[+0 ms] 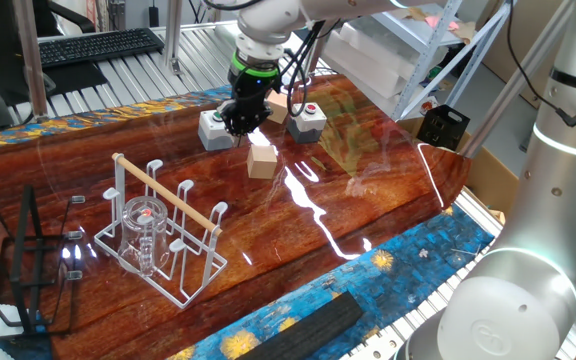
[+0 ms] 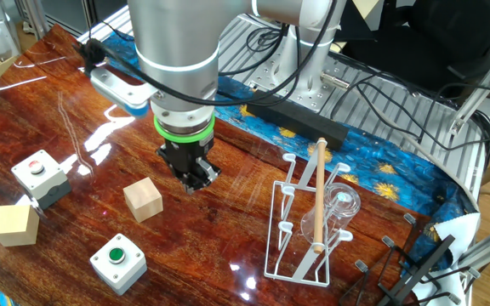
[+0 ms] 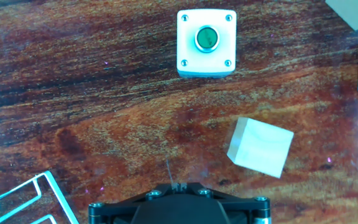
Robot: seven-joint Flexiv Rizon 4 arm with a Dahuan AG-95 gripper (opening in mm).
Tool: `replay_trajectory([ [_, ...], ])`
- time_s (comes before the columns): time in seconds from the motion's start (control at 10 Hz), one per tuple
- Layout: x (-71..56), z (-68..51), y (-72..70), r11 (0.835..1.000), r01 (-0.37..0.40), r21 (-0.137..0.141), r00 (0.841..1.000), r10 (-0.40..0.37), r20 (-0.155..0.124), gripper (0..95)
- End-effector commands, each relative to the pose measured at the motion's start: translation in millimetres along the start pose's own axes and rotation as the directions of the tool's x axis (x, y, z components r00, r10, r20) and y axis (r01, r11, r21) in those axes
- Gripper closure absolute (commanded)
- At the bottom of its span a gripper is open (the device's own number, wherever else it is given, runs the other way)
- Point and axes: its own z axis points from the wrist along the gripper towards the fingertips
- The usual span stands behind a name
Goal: Take the cup off the cup rack
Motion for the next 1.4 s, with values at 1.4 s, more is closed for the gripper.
replay_trajectory([
  [1.4, 0.6, -0.9, -0.4, 0.999, 0.037, -0.01, 0.999, -0.037, 0.001, 95.0],
])
